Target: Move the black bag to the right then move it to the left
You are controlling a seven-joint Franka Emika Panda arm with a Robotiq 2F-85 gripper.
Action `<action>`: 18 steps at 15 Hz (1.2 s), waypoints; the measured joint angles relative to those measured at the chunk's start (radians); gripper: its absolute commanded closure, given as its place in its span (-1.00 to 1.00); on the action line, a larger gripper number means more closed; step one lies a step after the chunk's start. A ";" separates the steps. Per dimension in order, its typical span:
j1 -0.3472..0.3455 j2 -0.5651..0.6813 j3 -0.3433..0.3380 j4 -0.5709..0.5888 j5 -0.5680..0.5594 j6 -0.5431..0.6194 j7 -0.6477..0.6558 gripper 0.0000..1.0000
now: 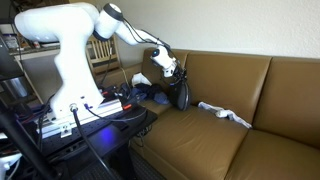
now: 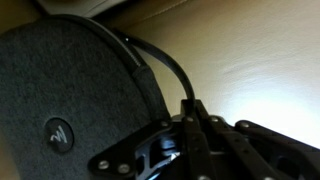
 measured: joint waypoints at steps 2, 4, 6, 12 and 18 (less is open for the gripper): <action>0.018 0.075 -0.047 0.057 -0.001 0.013 0.114 0.98; 0.013 0.098 -0.057 0.091 -0.001 0.057 0.161 0.98; 0.005 0.098 -0.057 0.111 -0.001 0.096 0.183 0.98; -0.048 0.074 0.031 0.150 -0.016 0.116 0.152 -0.10; -0.181 -0.038 0.156 0.159 -0.140 0.079 0.133 -0.96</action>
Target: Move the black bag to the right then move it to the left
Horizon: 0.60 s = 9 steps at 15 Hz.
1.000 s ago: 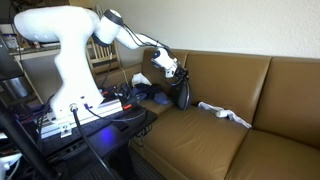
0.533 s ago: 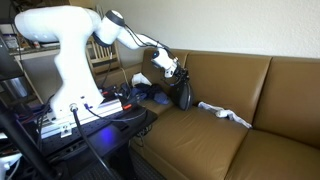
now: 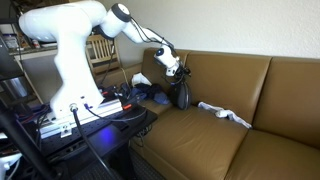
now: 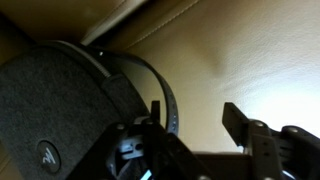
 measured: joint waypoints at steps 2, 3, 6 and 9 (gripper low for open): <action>-0.033 -0.019 0.032 0.000 -0.041 -0.031 0.018 -1.00; -0.053 -0.030 0.054 0.000 -0.072 -0.048 0.032 -1.00; -0.106 -0.058 0.102 0.000 -0.130 -0.121 0.067 -1.00; -0.128 -0.060 0.105 -0.006 -0.093 -0.236 0.074 -1.00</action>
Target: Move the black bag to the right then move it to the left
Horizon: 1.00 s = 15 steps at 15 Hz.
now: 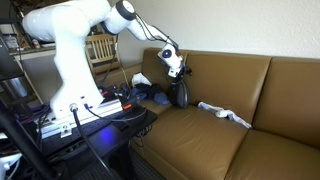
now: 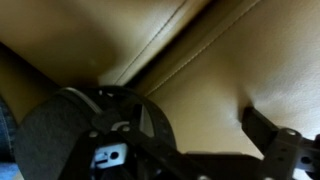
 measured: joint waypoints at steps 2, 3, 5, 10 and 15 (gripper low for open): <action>-0.018 0.000 0.012 -0.016 0.009 -0.077 0.009 -1.00; -0.048 -0.010 0.047 -0.015 0.003 -0.092 0.003 -1.00; -0.157 -0.049 0.178 -0.010 -0.033 -0.091 -0.045 -1.00; -0.363 -0.084 0.408 -0.011 -0.190 -0.086 -0.090 -1.00; -0.348 -0.164 0.437 -0.111 -0.535 -0.043 0.126 -1.00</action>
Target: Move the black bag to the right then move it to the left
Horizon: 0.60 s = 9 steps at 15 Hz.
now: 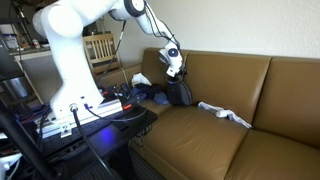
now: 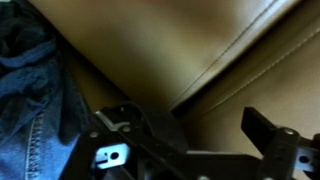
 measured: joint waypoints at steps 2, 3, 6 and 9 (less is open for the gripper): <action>0.060 -0.075 -0.028 -0.095 -0.189 0.013 0.161 -1.00; 0.102 -0.113 -0.059 -0.142 -0.281 0.010 0.250 -1.00; 0.265 -0.233 -0.228 -0.296 -0.566 -0.044 0.533 -1.00; 0.404 -0.361 -0.404 -0.433 -0.817 -0.130 0.715 -1.00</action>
